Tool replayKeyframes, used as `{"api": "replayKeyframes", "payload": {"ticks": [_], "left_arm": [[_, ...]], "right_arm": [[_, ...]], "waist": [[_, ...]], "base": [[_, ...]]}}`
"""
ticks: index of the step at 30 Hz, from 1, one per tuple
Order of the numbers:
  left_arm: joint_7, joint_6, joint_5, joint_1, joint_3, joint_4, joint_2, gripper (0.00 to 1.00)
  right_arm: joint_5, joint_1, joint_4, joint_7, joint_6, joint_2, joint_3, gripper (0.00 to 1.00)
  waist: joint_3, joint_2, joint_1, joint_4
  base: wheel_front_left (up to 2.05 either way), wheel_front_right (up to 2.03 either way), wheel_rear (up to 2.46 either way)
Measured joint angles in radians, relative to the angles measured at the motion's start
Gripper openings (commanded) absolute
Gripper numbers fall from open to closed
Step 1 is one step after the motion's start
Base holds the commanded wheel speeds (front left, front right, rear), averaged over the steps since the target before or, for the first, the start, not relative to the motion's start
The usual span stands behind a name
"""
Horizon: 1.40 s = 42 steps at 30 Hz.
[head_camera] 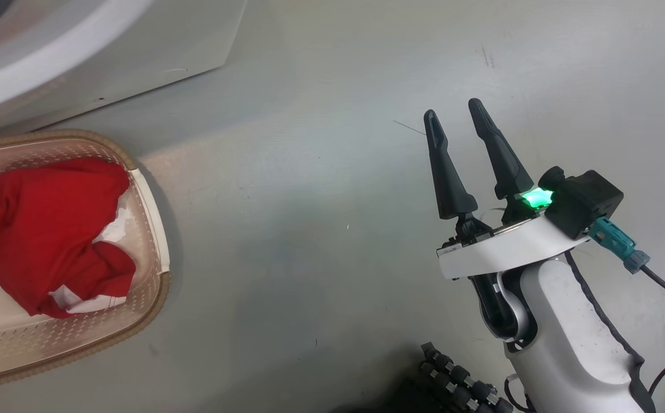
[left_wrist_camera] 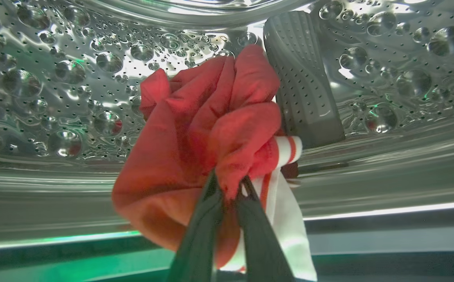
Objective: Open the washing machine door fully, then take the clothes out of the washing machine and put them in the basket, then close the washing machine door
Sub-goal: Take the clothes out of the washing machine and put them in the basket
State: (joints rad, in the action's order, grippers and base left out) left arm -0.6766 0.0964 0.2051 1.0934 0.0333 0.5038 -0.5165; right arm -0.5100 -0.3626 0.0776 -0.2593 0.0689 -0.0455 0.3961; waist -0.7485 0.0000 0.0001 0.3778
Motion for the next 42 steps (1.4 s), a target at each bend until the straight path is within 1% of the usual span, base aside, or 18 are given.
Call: {"api": "replayKeyframes", "payload": {"ticks": [7,10,13,19,25,33,38,42], "left_arm": [[0.004,0.004,0.006,0.003,-0.005,0.005,0.015,0.00],[0.030,0.004,0.016,0.003,-0.010,0.007,0.033,0.00],[0.055,0.004,0.024,0.003,-0.020,0.001,0.039,0.00],[0.140,0.004,0.053,-0.005,-0.035,-0.009,0.069,0.00],[0.244,0.004,0.080,-0.055,-0.061,-0.033,0.106,0.00],[0.402,0.004,0.124,-0.155,-0.085,-0.088,0.185,0.00],[0.495,-0.006,0.142,-0.230,-0.073,-0.119,0.251,0.00],[0.567,-0.014,0.147,-0.292,-0.064,-0.145,0.291,0.00]], "right_arm": [[0.001,-0.005,0.006,0.000,0.000,0.000,0.000,1.00],[0.002,-0.007,0.011,0.000,0.000,0.000,-0.002,1.00],[0.006,-0.008,0.013,0.000,0.000,0.000,-0.003,1.00],[0.013,-0.009,0.019,0.000,0.000,0.000,-0.009,1.00],[0.028,-0.008,0.022,0.000,0.000,0.000,-0.017,1.00],[0.070,-0.006,0.034,0.000,0.000,0.000,-0.033,1.00],[0.092,0.010,0.045,0.000,-0.002,-0.001,-0.062,1.00],[0.118,0.027,0.053,0.000,-0.002,-0.001,-0.084,1.00]], "waist": [[0.004,0.0000,0.0000,-0.005],[0.011,0.0000,0.0000,-0.008],[0.018,0.0000,-0.0001,-0.012],[0.035,0.0000,-0.0001,-0.021],[0.055,0.0000,-0.0001,-0.034],[0.089,0.0000,-0.0001,-0.061],[0.113,0.0000,-0.0001,-0.089],[0.136,0.0000,-0.0001,-0.116]], "base": [[0.00,0.00,0.00],[0.00,0.00,0.00],[0.00,0.00,0.00],[0.00,0.00,0.00],[0.00,0.00,0.00],[0.00,0.00,0.00],[0.00,0.00,0.00],[0.00,0.00,0.00]]}}
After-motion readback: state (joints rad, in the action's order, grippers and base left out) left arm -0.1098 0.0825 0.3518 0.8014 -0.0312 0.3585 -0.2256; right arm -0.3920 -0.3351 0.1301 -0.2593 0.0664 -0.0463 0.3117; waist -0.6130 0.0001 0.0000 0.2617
